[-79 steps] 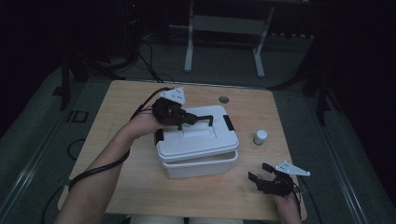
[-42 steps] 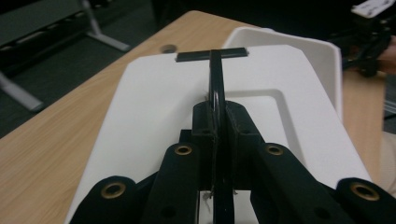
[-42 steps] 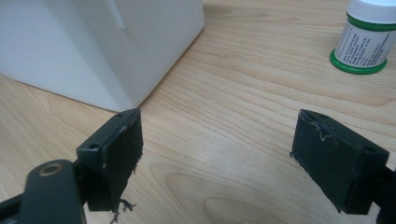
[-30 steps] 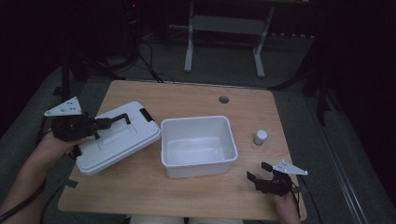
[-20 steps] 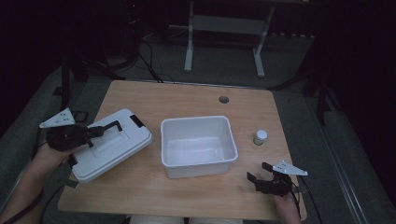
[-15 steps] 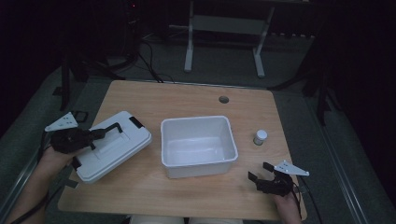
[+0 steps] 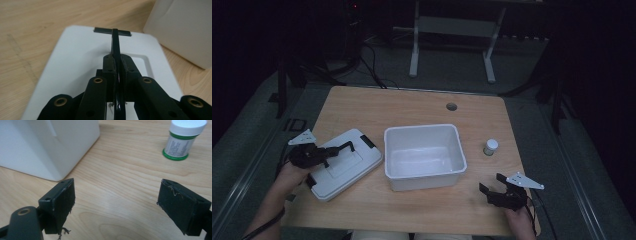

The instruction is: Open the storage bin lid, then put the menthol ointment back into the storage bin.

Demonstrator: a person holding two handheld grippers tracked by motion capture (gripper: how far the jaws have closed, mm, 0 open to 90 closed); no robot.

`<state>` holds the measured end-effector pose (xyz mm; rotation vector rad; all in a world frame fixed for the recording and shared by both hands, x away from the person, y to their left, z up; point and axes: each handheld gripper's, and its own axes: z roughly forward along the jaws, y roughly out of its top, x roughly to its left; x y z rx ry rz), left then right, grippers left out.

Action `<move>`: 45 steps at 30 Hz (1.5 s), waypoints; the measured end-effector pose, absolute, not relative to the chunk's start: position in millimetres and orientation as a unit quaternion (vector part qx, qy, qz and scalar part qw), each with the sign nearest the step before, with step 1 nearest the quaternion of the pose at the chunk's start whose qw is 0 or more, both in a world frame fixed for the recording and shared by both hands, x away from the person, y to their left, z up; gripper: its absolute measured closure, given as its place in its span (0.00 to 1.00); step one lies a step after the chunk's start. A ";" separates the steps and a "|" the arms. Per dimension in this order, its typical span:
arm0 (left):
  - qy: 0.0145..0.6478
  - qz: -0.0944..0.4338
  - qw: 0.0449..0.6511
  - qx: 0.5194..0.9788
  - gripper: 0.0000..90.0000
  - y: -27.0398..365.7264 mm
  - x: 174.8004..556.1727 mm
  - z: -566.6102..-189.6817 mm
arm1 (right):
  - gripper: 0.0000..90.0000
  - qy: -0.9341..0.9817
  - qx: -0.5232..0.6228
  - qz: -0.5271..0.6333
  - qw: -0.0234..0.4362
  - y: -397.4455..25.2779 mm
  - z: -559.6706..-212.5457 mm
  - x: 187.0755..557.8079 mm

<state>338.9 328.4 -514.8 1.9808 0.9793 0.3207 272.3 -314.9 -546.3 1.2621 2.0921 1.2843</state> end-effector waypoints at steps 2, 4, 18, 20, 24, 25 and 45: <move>0.396 0.123 0.440 0.797 0.92 324.5 342.5 -520.4 | 0.16 0.743 0.454 0.456 0.184 -314.5 -546.2 272.0; 0.393 0.123 0.438 0.799 0.92 322.5 343.7 -522.8 | 0.16 0.744 0.455 0.456 0.177 -315.2 -545.2 272.2; 0.438 0.133 0.423 0.782 0.41 324.5 347.4 -523.7 | 0.17 0.743 0.448 0.467 0.170 -333.9 -519.6 296.1; 0.441 0.127 0.435 0.775 0.39 327.9 346.6 -523.5 | 0.24 0.749 0.442 0.460 0.180 -336.6 -515.0 310.9; 0.442 0.119 0.457 0.763 0.39 332.6 346.7 -521.1 | 0.26 0.754 0.443 0.445 0.192 -337.8 -512.4 333.0; 0.441 0.120 0.458 0.762 0.39 332.4 346.8 -520.2 | 0.26 0.755 0.446 0.438 0.199 -337.9 -512.1 338.8; 0.453 0.098 0.480 0.745 0.39 343.7 338.6 -531.6 | 0.37 0.767 0.486 0.368 0.199 -334.1 -522.3 410.4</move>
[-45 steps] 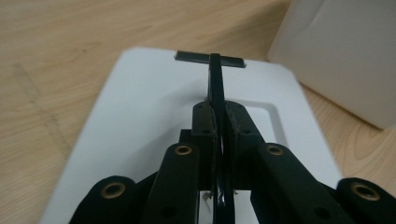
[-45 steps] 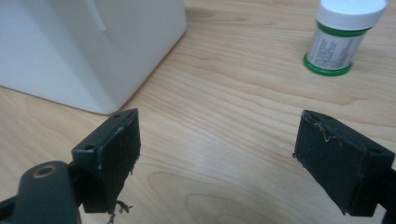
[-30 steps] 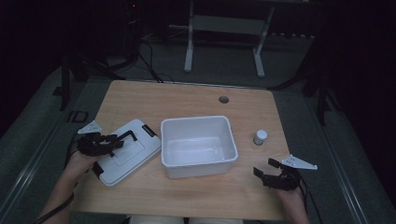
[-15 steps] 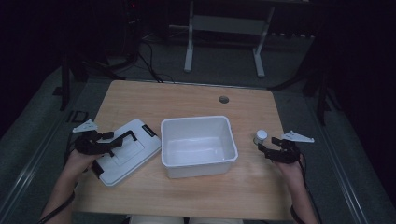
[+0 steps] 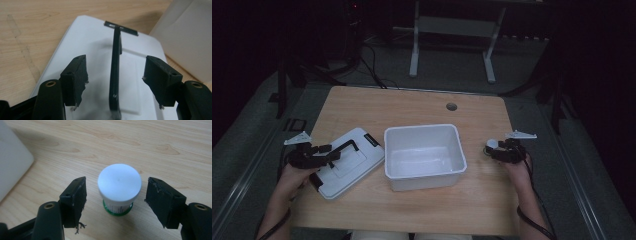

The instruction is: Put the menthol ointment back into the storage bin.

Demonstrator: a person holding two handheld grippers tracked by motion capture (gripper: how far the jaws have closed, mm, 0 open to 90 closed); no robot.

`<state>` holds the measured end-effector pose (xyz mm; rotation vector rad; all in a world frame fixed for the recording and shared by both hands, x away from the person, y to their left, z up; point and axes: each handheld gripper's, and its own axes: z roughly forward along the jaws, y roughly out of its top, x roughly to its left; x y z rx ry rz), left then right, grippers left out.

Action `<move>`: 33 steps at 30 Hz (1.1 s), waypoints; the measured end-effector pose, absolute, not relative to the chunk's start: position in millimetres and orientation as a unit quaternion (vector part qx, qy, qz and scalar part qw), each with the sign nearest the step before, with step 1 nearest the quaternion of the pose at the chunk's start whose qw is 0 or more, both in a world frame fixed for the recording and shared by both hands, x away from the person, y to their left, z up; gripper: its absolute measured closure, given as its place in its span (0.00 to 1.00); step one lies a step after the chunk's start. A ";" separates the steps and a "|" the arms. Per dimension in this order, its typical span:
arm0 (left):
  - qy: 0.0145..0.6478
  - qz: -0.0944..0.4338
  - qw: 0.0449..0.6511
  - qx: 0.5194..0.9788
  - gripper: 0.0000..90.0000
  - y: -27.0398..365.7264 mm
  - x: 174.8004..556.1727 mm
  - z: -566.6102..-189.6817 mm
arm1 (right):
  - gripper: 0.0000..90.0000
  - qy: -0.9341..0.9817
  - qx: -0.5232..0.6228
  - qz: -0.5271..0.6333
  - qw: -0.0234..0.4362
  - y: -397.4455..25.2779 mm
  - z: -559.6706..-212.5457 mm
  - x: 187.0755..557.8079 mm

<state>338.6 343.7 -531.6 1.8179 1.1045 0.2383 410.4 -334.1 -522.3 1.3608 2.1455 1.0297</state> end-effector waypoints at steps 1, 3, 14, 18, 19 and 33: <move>0.456 0.100 0.486 0.738 0.39 344.6 337.9 -533.0 | 0.38 0.767 0.487 0.366 0.199 -334.1 -522.4 411.4; 0.457 0.101 0.495 0.732 0.39 345.1 337.4 -536.7 | 0.39 0.768 0.489 0.363 0.198 -334.0 -523.3 414.2; 0.451 0.111 0.479 0.745 0.39 338.3 337.4 -545.1 | 0.56 0.775 0.492 0.348 0.187 -329.7 -520.1 414.3; 0.447 0.126 0.477 0.746 0.39 337.5 334.8 -544.9 | 0.56 0.776 0.488 0.357 0.180 -329.6 -510.8 407.9; 0.447 0.122 0.479 0.746 0.40 337.2 334.7 -545.0 | 0.56 0.776 0.487 0.360 0.177 -329.2 -507.1 406.0; 0.441 0.124 0.469 0.755 0.41 334.9 332.2 -545.4 | 0.56 0.791 0.437 0.397 0.160 -301.3 -426.0 388.1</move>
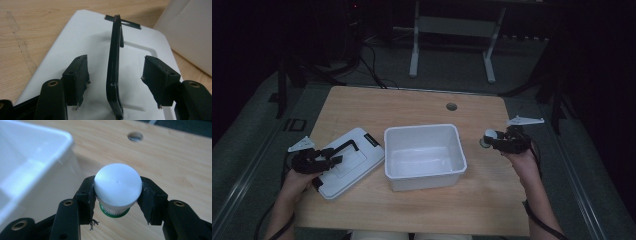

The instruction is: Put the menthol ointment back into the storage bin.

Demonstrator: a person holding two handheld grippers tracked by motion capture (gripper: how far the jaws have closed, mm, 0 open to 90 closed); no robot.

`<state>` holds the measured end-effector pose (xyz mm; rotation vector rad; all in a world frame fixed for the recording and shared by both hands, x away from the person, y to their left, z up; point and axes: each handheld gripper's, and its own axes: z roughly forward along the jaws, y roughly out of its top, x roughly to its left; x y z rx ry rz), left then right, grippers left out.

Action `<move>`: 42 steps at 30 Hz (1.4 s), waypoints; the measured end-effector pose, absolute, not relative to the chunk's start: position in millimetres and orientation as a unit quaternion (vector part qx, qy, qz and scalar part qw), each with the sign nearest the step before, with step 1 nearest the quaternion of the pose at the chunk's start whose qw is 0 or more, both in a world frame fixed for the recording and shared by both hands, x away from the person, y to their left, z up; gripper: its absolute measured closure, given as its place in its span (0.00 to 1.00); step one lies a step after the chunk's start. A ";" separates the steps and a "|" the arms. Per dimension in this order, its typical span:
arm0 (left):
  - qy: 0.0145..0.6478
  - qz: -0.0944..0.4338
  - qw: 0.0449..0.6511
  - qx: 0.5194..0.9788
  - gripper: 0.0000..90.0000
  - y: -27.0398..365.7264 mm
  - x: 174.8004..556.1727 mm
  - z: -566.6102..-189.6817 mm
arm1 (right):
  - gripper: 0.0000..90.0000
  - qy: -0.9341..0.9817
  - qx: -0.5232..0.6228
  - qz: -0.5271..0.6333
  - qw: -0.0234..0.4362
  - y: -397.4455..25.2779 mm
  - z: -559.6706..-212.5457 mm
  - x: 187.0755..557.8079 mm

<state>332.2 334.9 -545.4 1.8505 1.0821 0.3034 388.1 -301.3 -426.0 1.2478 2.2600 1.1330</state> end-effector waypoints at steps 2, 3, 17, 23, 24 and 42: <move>0.439 0.123 0.468 0.757 0.41 334.4 332.1 -545.2 | 0.56 0.793 0.428 0.401 0.163 -293.9 -413.5 387.7; 0.439 0.124 0.469 0.757 0.41 334.7 332.2 -544.9 | 0.56 0.795 0.423 0.402 0.165 -289.9 -407.5 387.7; 0.430 0.131 0.477 0.755 0.41 334.6 328.3 -542.7 | 0.56 0.815 0.341 0.448 0.136 -218.3 -363.9 387.1; 0.426 0.130 0.474 0.759 0.41 334.1 327.0 -542.6 | 0.56 0.829 0.305 0.453 0.117 -177.9 -361.1 388.5; 0.427 0.130 0.473 0.760 0.41 333.4 327.0 -542.8 | 0.56 0.832 0.299 0.453 0.112 -171.2 -361.9 389.1; 0.423 0.130 0.471 0.763 0.41 331.2 327.1 -543.4 | 0.56 0.877 0.251 0.407 0.051 -63.1 -398.7 404.1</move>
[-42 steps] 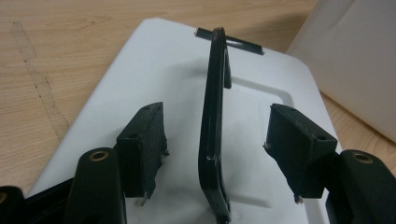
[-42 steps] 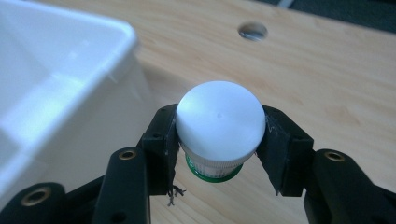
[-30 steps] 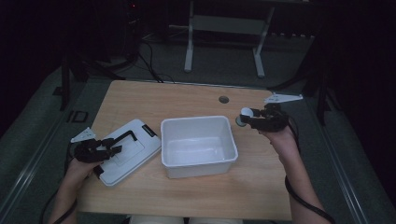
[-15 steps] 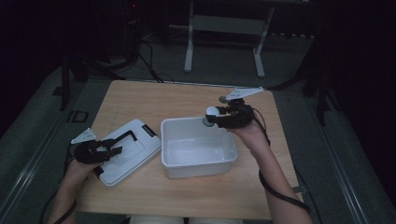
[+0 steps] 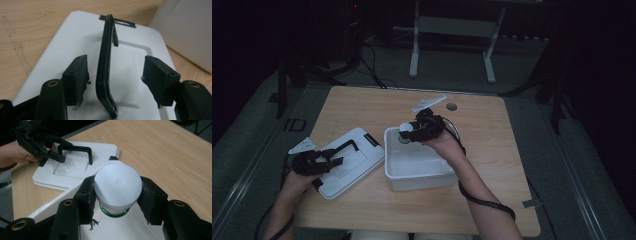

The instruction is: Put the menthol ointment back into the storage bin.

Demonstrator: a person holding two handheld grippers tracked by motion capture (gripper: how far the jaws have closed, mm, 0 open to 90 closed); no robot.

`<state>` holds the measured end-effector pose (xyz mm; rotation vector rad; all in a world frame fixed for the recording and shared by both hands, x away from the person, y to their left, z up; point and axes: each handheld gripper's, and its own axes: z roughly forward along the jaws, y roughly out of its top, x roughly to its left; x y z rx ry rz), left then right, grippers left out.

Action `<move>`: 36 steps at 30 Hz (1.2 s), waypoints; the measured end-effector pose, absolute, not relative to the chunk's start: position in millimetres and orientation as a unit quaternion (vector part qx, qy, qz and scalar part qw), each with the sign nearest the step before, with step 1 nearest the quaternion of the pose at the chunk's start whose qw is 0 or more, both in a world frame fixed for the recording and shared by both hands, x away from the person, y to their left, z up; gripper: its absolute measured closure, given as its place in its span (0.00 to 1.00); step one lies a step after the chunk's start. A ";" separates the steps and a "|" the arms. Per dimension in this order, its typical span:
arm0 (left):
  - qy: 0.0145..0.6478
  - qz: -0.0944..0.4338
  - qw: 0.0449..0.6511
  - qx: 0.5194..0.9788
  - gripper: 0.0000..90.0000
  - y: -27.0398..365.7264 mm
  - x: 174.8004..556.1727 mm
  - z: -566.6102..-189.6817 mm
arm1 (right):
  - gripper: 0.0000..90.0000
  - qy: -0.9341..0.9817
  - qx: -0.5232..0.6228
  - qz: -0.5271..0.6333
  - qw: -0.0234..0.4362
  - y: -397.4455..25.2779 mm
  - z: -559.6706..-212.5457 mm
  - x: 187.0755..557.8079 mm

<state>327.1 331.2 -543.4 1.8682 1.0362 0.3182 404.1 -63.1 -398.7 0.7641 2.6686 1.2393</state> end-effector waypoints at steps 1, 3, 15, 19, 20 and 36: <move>0.422 0.129 0.472 0.763 0.41 330.5 327.1 -543.5 | 0.56 0.877 0.251 0.407 0.051 -63.1 -398.7 404.1; 0.421 0.130 0.475 0.762 0.41 329.8 327.0 -543.1 | 0.56 0.881 0.248 0.400 0.049 -54.1 -403.3 405.4; 0.418 0.131 0.482 0.759 0.41 332.2 326.6 -542.0 | 0.56 0.903 0.247 0.350 0.031 -26.0 -441.4 416.0; 0.418 0.129 0.483 0.758 0.41 332.0 326.4 -541.7 | 0.56 0.912 0.244 0.329 0.031 -18.8 -452.9 418.9; 0.418 0.129 0.483 0.758 0.41 332.0 326.4 -541.7 | 0.56 0.914 0.241 0.324 0.029 -17.2 -455.8 419.5; 0.420 0.130 0.485 0.756 0.41 333.4 325.7 -541.9 | 0.56 0.943 0.220 0.250 0.003 -2.7 -483.8 423.2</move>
